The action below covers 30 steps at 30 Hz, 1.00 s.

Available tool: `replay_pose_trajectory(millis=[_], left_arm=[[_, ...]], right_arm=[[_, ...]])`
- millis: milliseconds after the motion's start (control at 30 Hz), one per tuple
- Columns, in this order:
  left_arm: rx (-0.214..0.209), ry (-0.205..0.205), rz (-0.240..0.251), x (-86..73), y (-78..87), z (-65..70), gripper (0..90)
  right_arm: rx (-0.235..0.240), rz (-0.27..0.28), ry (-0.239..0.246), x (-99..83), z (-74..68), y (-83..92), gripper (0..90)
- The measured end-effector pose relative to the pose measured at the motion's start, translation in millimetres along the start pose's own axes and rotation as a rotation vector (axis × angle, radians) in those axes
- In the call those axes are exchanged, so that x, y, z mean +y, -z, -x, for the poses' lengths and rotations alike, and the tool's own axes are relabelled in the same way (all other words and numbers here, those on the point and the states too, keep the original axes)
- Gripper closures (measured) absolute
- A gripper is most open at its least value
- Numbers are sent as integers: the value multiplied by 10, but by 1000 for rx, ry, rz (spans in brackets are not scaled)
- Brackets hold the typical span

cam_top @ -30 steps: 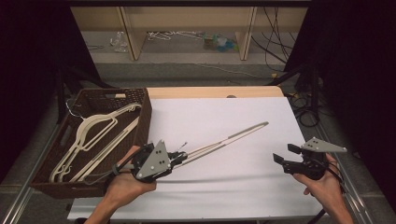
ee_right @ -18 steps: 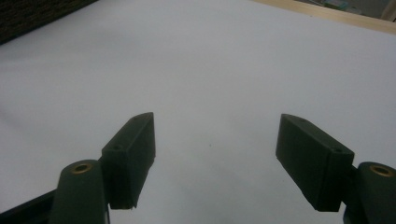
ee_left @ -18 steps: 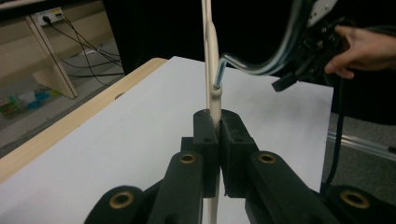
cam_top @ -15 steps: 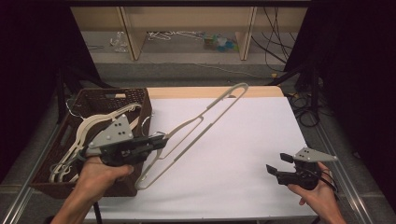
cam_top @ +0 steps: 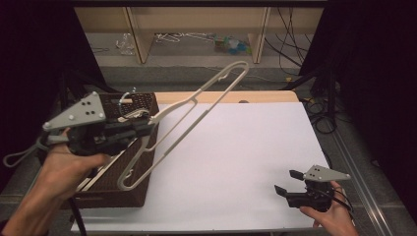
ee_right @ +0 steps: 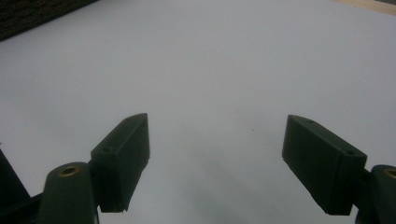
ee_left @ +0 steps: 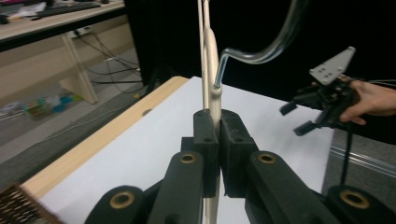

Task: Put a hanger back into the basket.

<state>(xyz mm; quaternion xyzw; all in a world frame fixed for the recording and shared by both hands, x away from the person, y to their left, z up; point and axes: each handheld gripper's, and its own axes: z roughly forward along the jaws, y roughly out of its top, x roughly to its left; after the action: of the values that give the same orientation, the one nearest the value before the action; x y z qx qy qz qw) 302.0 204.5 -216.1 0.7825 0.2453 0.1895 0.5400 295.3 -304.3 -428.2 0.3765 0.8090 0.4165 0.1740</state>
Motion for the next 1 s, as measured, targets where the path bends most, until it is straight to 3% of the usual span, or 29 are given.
replay_pose_trajectory(millis=[100, 267, 433, 533, 667, 800, 1000], left_arm=[[27, 3, -6, 42, 121, -89, 861], [108, 11, -28, 25, 315, -286, 860], [185, 45, -45, -149, 454, -585, 860], [209, 35, -50, -245, 479, -674, 860], [234, 64, -72, -423, 489, -812, 860], [271, 51, -99, -577, 491, -940, 860], [312, 54, -100, -800, 524, -1147, 860]], right_arm=[[10, 4, 9, 3, -19, -11, 243], [13, 0, 6, 0, -38, -13, 243], [16, 2, 11, 4, -49, -13, 243], [15, 1, 12, 6, -57, -12, 243], [14, 4, 18, 4, -61, -18, 239], [14, 13, 14, 9, -76, -4, 237], [20, 14, 16, 0, -91, -14, 236]])
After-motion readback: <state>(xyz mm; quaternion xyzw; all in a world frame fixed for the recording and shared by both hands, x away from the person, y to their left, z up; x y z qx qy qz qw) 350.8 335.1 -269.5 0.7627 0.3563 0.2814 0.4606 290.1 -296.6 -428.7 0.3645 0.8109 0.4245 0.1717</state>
